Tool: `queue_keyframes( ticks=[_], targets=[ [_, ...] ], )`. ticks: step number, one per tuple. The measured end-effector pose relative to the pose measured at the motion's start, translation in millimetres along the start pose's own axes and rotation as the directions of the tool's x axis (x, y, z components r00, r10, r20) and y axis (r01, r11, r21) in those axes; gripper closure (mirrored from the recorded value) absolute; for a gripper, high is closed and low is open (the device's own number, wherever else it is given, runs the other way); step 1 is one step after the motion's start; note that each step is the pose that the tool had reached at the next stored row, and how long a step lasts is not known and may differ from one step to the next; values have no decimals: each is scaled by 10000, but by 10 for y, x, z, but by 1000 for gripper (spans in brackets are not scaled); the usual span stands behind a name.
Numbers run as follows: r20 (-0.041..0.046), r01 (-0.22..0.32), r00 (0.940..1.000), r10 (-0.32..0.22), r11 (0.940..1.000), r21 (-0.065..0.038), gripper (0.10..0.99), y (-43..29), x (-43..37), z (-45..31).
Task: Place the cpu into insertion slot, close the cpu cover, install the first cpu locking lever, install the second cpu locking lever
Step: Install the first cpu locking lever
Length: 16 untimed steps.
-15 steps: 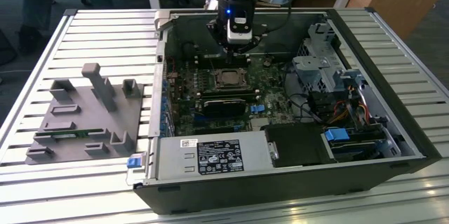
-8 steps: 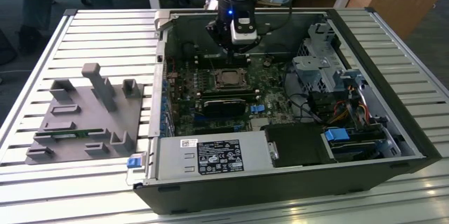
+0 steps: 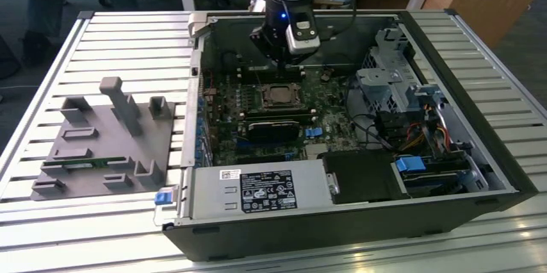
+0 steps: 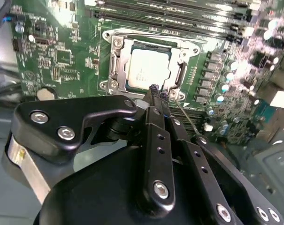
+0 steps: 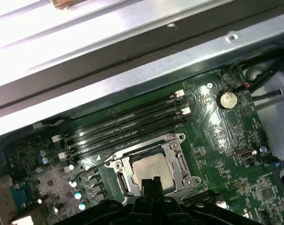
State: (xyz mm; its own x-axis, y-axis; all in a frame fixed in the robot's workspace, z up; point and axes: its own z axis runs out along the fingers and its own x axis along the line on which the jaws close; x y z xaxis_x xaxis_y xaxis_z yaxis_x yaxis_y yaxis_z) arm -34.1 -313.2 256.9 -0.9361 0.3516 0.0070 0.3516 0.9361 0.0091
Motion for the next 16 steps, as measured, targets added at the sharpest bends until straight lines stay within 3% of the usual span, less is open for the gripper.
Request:
queue_keyframes(
  ticks=[5, 10, 15, 16],
  targets=[
    [-8, 850, 9964, -850, 9964, 6, 980, 0, 0, 1],
    [-14, 1493, 9888, -1493, 9888, 9, 980, 0, 0, 3],
    [8, 1729, 9849, -1729, 9849, -6, 980, -12, 31, 4],
    [17, 1777, 9841, -1777, 9840, -80, 980, -20, 51, 5]
  ],
)
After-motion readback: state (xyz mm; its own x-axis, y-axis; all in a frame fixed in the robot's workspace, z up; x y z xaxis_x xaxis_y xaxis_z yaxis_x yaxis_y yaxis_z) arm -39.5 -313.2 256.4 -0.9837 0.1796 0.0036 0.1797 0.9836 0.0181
